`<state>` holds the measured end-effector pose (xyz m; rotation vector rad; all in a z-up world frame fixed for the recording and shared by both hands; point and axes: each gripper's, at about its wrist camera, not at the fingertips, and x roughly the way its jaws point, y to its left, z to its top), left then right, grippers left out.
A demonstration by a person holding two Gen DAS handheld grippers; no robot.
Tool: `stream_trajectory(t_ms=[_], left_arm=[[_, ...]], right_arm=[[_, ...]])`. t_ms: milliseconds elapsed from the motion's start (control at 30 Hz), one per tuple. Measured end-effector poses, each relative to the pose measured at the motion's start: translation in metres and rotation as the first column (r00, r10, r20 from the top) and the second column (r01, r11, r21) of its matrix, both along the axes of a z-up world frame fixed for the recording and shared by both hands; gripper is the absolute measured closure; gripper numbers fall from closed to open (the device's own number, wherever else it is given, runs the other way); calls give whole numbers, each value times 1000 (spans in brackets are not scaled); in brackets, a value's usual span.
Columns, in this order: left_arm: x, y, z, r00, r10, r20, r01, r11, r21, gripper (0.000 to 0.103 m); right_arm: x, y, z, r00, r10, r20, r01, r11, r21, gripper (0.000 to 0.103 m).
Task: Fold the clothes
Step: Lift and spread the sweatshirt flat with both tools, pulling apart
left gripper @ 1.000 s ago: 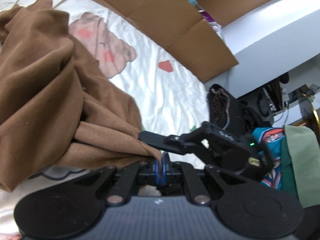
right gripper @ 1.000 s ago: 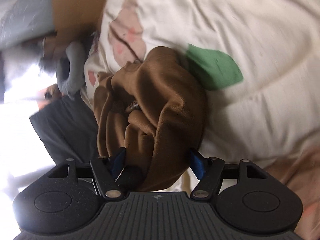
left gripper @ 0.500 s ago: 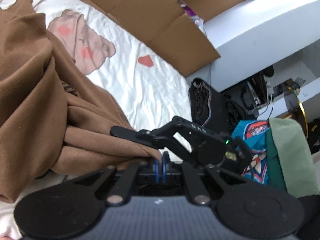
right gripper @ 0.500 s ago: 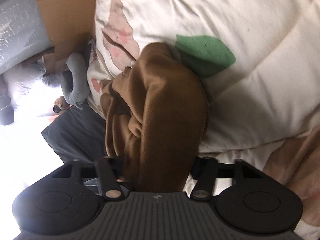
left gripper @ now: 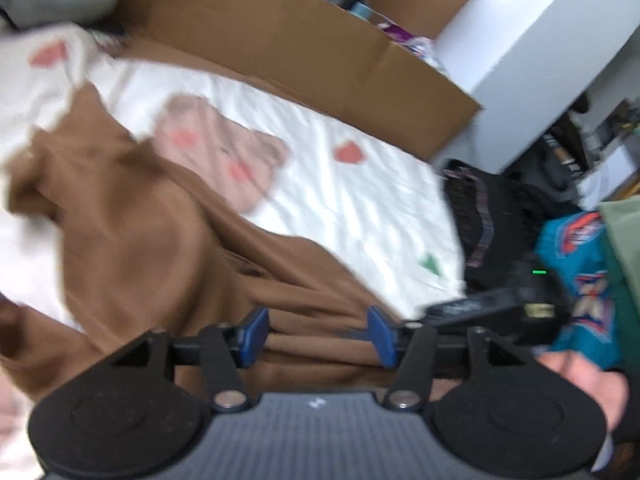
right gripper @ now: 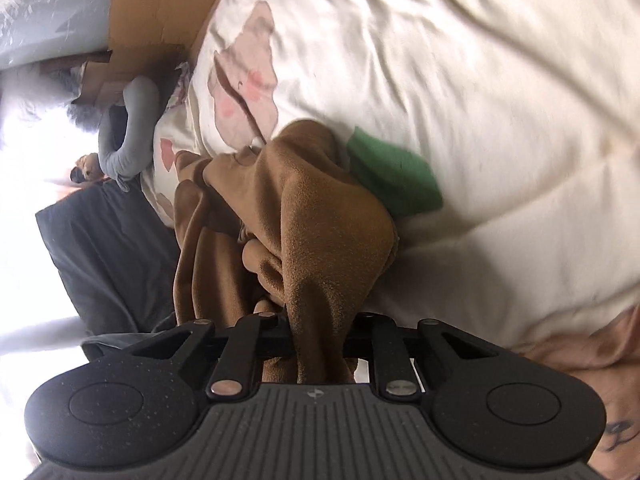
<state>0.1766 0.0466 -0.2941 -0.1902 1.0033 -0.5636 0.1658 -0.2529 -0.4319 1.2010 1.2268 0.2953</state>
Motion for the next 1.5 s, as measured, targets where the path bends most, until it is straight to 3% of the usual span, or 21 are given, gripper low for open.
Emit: stream_trajectory(t_ms=[133,333,433,467,500,533,600,900,1233,1500], left_arm=[[7,2,1,998,43,36,-45,997,67,32],[17,-2,-7,993,97,65,-107,981,159,32],[19,2,-13,994,96,49,-103,984,148,34],[20,1,-18,996,82,26,-85,986,141,37],[21,0,-23,998,67,2,-67,989,135,49],[21,-1,-28,998,52,-21,-49,991,128,69],[22,0,-33,997,46,-60,-40,995,91,95],[8,7,2,1000,-4,13,3,992,124,98],[3,60,31,991,131,14,-132,980,151,99],[-1,103,64,964,261,58,-267,953,147,100]], right_arm=[[-3,-15,6,1000,7,28,-5,998,-70,89],[-8,-30,16,998,16,55,-8,989,-146,90],[-11,-38,21,998,15,63,-4,984,-180,90],[-13,-41,22,998,13,64,0,982,-190,90],[-14,-43,23,998,10,68,4,980,-201,90],[-15,-44,25,997,7,74,9,977,-212,90],[-17,-47,29,996,3,85,17,972,-234,90],[-28,-67,47,991,12,131,34,940,-340,90],[-31,-96,72,989,27,147,42,893,-448,90],[-26,-119,96,986,71,153,23,842,-539,90]])
